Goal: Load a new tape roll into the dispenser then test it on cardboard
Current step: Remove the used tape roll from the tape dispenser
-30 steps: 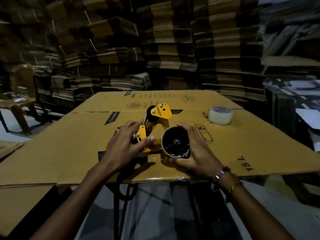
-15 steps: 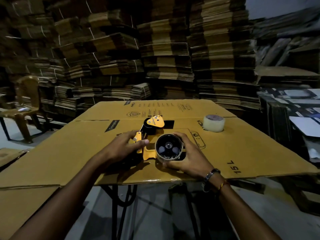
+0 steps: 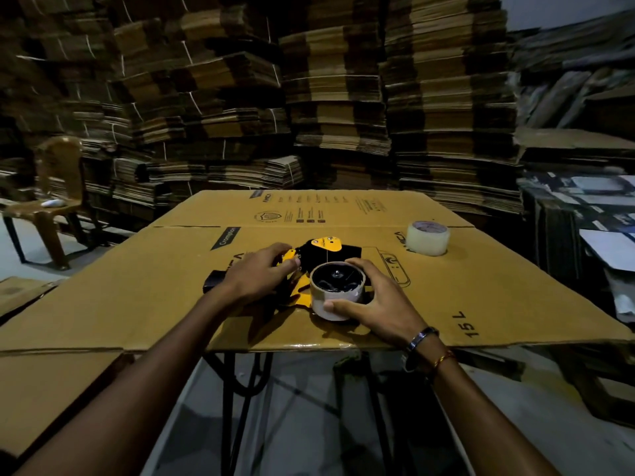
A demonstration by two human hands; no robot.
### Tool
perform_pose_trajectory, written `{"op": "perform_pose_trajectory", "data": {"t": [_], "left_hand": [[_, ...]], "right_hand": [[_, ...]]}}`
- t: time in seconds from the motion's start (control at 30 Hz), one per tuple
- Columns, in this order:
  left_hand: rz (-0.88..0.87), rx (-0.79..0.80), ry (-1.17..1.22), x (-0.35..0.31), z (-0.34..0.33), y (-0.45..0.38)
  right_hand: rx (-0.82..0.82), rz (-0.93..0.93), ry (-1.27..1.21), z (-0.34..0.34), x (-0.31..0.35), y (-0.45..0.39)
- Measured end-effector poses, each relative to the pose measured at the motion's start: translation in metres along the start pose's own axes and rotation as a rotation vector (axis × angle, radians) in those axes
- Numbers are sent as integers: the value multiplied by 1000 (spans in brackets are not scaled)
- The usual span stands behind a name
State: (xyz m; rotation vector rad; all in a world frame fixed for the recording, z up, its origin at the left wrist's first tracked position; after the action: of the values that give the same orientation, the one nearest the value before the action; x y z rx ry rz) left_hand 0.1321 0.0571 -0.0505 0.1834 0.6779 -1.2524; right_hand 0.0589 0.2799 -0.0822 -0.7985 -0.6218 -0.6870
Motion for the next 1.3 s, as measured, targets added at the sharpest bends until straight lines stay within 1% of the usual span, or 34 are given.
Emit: {"op": "perform_pose_trajectory", "data": {"t": [0.17, 0.23, 0.3, 0.37, 0.4, 0.43, 0.47, 0.53, 0.6, 0.63, 0.67, 0.7, 0.77, 0.8, 0.87, 0.93, 1.0, 1.17, 1.3], "left_hand": [[-34, -54, -36, 1, -4, 4], [-63, -122, -101, 2, -8, 9], [-111, -265, -224, -3, -13, 24], [-232, -495, -275, -11, -18, 45], [-320, -610, -258, -17, -21, 57], [-388, -691, -219, -21, -26, 69], [-424, -732, -156, -24, -32, 79], [-364, -712, 60, -31, -44, 95], [-216, -675, 339, -34, -54, 104], [-143, -645, 430, -34, -58, 104], [-85, -593, 445, -33, -61, 102], [-42, -523, 406, -33, -63, 99], [-18, -366, 330, -31, -67, 94], [-26, -312, 311, -33, -66, 92], [-60, -262, 315, -35, -64, 87], [-94, -244, 319, -34, -62, 81], [-109, -206, 297, -32, -60, 76], [-137, -29, 307, -25, -54, 69], [-131, 45, 313, -28, -52, 60]], "right_hand": [[9, -14, -3, 0, -2, 1], [19, -22, -14, 0, -3, 0], [34, -25, -25, -1, -3, 0], [43, -13, -22, -2, -3, -1], [43, -6, -26, -3, -3, -1], [41, 4, -30, -3, -4, -1], [35, 14, -31, -4, -4, -1], [17, 45, -20, -4, -4, 0], [-14, 107, 11, -4, 0, 1], [-32, 138, 36, -5, 1, 1], [-46, 164, 59, -5, 3, 2], [-54, 183, 74, -6, 4, 3], [-64, 206, 94, -7, 4, 3], [-67, 210, 103, -7, 4, 3], [-76, 231, 119, -7, 5, 4], [-85, 249, 126, -7, 6, 6], [-100, 232, 127, -7, 7, 7], [-104, 92, 54, -2, 5, 7], [-32, 10, -3, -3, 4, 8]]}}
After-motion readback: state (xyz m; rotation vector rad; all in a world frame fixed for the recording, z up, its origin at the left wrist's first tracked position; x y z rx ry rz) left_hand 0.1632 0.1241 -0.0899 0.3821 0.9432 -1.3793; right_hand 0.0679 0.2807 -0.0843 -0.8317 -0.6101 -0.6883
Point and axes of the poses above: each hand's wrist, its own y-axis away from the middle knuckle, its own z-axis out of the back of the hand, x = y × z, the point moved 3 cm from there along -y, towards the middle knuckle, and after that the axes turned 8 degrees about -x, right-handed, at the moved point
